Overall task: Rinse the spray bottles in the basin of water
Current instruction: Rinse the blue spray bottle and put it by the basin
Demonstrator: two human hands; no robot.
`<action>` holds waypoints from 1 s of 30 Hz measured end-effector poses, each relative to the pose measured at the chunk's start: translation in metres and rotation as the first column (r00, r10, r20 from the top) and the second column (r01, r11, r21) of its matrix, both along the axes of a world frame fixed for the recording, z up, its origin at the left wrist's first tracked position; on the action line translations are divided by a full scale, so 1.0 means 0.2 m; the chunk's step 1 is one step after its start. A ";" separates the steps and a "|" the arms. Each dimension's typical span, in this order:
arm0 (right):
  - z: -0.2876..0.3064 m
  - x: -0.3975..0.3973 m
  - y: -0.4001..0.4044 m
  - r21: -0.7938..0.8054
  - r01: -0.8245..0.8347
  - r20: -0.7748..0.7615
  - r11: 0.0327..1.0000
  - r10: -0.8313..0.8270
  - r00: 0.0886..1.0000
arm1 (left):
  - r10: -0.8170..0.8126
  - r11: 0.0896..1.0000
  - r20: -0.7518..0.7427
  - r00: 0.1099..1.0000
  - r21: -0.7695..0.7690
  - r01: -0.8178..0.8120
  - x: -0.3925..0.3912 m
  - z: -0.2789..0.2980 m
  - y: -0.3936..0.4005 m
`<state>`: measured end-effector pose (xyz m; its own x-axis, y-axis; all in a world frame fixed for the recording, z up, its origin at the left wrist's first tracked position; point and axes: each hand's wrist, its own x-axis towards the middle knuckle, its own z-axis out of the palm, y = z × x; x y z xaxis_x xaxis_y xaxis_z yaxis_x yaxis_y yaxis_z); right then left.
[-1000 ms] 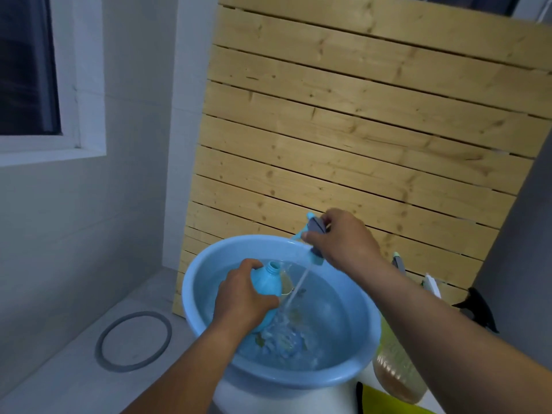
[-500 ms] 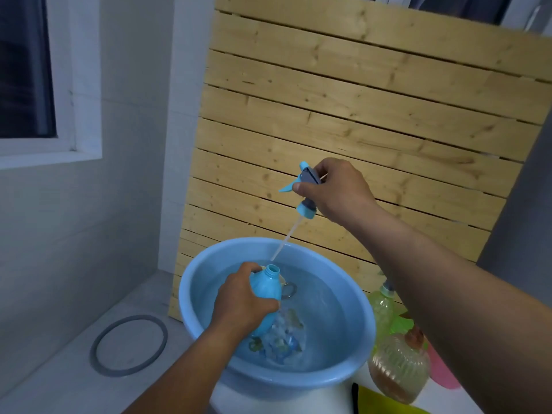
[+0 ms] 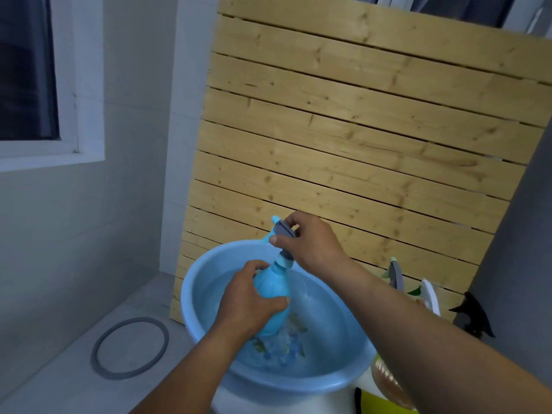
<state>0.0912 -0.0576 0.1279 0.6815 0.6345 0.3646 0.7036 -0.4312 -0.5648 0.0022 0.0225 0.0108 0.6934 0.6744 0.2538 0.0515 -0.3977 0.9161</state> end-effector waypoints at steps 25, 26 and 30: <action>-0.50 0.00 -0.02 0.632 -0.024 -0.436 0.775 0.381 0.815 | 0.010 0.999 -0.042 0.999 -0.043 -0.012 0.02 -0.03 0.03; -0.50 0.00 -0.03 0.624 -0.040 -0.420 0.780 0.377 0.825 | 0.008 0.999 -0.039 0.999 -0.048 -0.010 0.02 -0.03 0.03; -0.52 -0.01 -0.05 0.585 -0.045 -0.429 0.810 0.356 0.830 | -0.009 0.998 -0.044 0.999 -0.057 0.007 0.02 -0.03 0.02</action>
<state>0.0893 -0.0684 0.0240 0.7398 0.5862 0.3303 0.2901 0.1649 -0.9427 0.0067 0.0269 0.0052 0.7085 0.6813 0.1842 0.0892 -0.3454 0.9342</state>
